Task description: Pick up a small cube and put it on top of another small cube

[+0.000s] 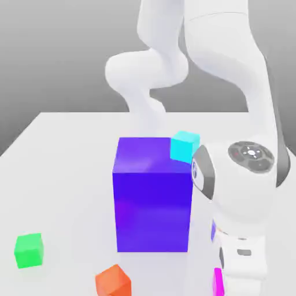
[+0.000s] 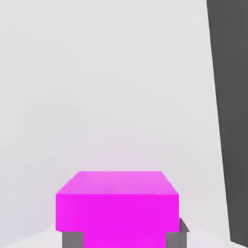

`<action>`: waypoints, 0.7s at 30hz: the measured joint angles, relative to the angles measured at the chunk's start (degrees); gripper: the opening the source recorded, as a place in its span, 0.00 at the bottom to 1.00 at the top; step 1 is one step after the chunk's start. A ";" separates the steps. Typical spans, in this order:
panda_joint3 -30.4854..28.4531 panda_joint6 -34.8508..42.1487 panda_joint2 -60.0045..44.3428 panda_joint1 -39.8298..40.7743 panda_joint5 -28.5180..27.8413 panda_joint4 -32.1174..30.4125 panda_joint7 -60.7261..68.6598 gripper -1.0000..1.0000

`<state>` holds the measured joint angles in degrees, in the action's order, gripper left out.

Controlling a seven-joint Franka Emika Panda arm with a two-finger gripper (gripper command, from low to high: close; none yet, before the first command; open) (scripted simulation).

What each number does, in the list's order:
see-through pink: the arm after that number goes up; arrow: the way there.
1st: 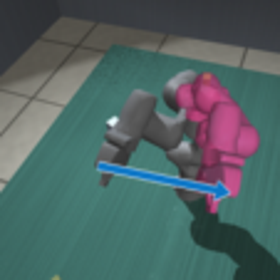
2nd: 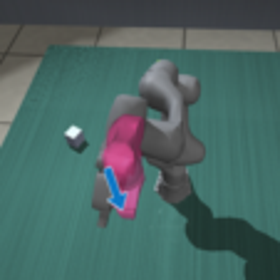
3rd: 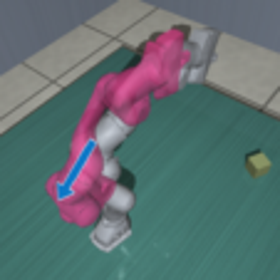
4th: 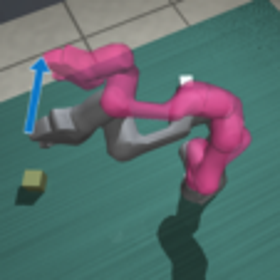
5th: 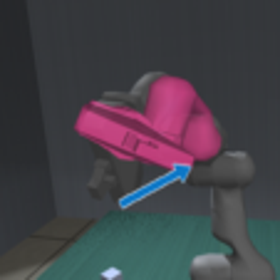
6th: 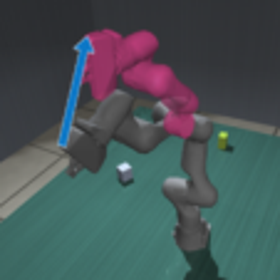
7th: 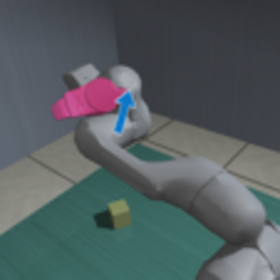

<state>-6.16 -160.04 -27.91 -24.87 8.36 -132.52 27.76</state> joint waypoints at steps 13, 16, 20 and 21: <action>-10.69 8.97 13.09 8.89 0.02 -4.61 0.52 0.00; -14.14 9.64 14.55 12.47 0.52 -5.61 1.08 0.00; -18.90 10.51 16.46 17.11 0.83 -6.95 1.64 0.00; -20.11 10.71 16.93 18.26 0.83 -7.29 1.72 0.00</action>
<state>-26.27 -149.33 -10.97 -6.61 9.19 -139.81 29.48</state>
